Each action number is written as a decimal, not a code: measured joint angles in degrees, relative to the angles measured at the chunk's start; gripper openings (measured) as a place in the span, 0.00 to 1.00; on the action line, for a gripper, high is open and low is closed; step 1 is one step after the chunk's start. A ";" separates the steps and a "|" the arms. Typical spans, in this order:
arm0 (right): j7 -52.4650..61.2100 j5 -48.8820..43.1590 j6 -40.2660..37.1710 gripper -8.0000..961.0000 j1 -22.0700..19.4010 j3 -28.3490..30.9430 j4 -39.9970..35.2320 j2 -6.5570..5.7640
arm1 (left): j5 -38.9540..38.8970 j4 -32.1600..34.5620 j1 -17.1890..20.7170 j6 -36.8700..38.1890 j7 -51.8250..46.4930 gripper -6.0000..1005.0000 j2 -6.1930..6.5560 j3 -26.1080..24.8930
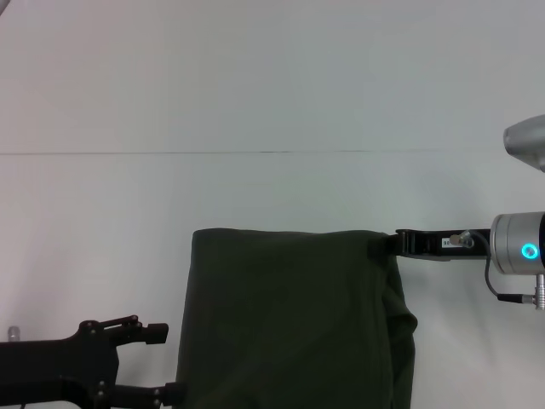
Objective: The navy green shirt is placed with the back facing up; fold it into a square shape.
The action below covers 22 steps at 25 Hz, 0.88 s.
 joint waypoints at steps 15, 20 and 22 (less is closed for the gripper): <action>-3.95 1.10 -1.67 0.34 -3.87 5.00 -2.02 -1.02 | -0.58 -0.57 -0.70 0.04 -1.96 0.93 0.24 -0.41; -17.07 6.95 -10.30 0.69 -5.49 11.20 -2.63 -1.36 | -1.55 -0.63 -0.66 0.39 -4.04 0.93 0.53 -0.49; -23.25 8.65 -13.39 0.75 -6.06 11.63 -2.96 -1.38 | -1.85 -0.63 -0.57 0.42 -4.29 0.93 0.56 -0.49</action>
